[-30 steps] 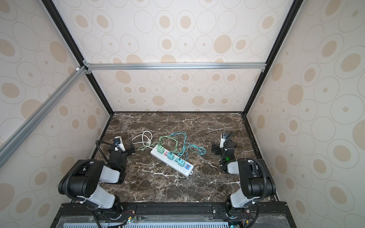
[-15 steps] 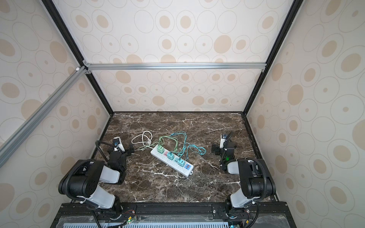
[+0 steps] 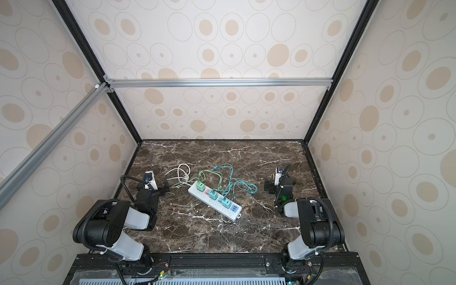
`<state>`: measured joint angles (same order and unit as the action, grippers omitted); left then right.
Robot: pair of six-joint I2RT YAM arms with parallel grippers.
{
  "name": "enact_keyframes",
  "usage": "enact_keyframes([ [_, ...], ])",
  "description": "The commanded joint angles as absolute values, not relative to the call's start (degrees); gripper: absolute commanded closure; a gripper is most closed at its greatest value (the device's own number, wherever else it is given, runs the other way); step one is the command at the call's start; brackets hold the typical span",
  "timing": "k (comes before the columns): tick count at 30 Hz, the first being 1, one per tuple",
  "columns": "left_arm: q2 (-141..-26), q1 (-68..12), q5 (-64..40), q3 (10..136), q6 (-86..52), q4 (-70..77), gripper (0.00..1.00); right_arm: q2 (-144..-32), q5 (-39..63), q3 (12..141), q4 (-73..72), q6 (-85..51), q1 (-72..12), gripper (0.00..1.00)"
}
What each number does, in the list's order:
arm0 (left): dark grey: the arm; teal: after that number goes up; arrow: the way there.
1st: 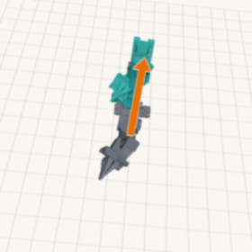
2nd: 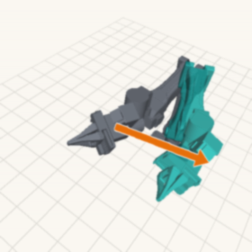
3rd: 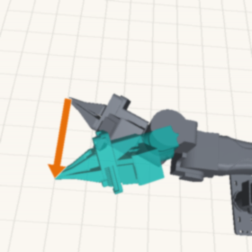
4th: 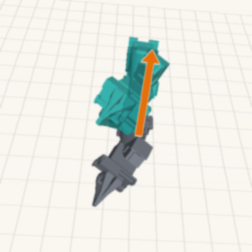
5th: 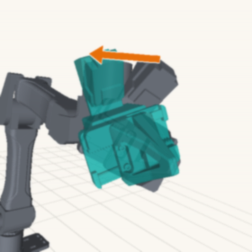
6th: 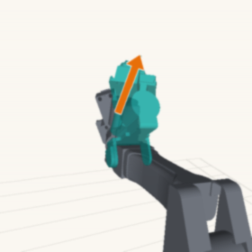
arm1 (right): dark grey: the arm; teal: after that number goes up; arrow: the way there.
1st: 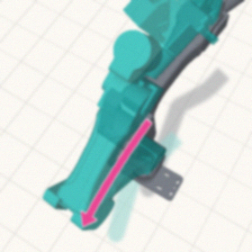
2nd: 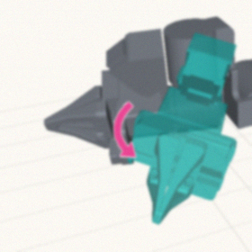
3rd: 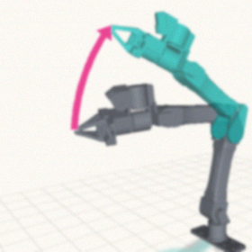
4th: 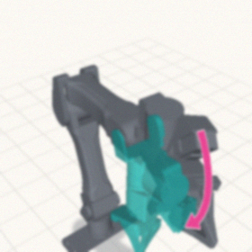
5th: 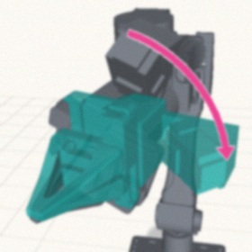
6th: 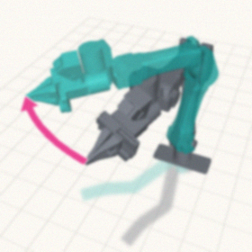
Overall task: Insert plugs into power strip
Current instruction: Reset both arms
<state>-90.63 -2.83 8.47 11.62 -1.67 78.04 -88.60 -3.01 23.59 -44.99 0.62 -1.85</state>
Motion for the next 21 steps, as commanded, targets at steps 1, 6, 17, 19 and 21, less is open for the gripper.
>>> enact_keyframes([
  [1, -90.5, -2.4, 6.8, 12.8, -0.3, 77.8, 0.01, -88.1, -2.9, 24.3, -45.2, 0.7, -1.9, 0.0],
  [6, -90.4, -2.5, 6.9, 12.7, -0.2, 78.1, 0.01, -88.0, -2.9, 24.3, -45.1, 0.7, -1.9, 0.0],
  [17, -90.8, -2.4, 6.4, 13.6, -0.4, 76.7, 0.01, -88.0, -2.9, 24.3, -45.0, 0.7, -1.9, 0.0],
  [19, -90.6, -2.0, 6.1, 13.5, -0.6, 76.6, 0.01, -88.0, -2.9, 24.3, -45.1, 0.7, -1.9, 0.0],
  [21, -90.5, -2.1, 6.1, 13.3, -0.5, 77.0, 0.01, -88.0, -2.9, 24.3, -45.1, 0.6, -1.9, 0.0],
])
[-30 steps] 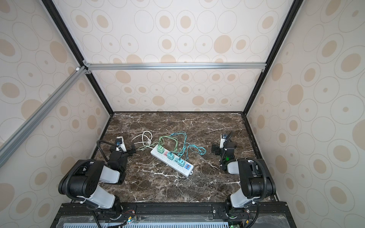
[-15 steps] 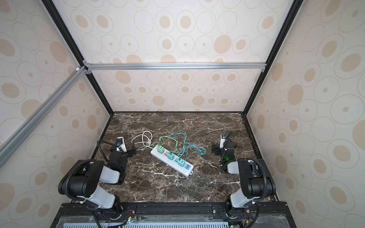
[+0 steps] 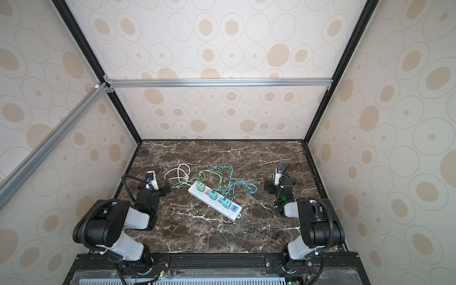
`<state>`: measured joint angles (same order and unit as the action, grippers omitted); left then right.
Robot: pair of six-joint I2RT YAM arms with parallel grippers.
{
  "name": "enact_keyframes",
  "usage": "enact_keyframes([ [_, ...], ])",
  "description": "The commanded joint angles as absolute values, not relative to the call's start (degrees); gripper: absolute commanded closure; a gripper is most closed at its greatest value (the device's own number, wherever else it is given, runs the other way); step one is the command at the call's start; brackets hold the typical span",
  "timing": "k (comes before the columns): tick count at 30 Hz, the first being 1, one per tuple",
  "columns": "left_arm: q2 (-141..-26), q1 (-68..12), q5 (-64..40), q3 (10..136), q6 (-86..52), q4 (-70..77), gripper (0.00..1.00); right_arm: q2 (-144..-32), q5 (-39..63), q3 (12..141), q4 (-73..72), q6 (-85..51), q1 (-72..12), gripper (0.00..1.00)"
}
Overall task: Insert plugs into power strip
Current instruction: Reset both arms
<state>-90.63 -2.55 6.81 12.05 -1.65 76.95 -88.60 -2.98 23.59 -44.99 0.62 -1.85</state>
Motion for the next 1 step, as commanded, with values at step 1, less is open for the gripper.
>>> enact_keyframes([
  [1, -90.4, -2.1, 6.1, 13.2, -0.4, 77.2, 0.01, -88.0, -2.9, 24.3, -45.1, 0.6, -1.9, 0.0],
])
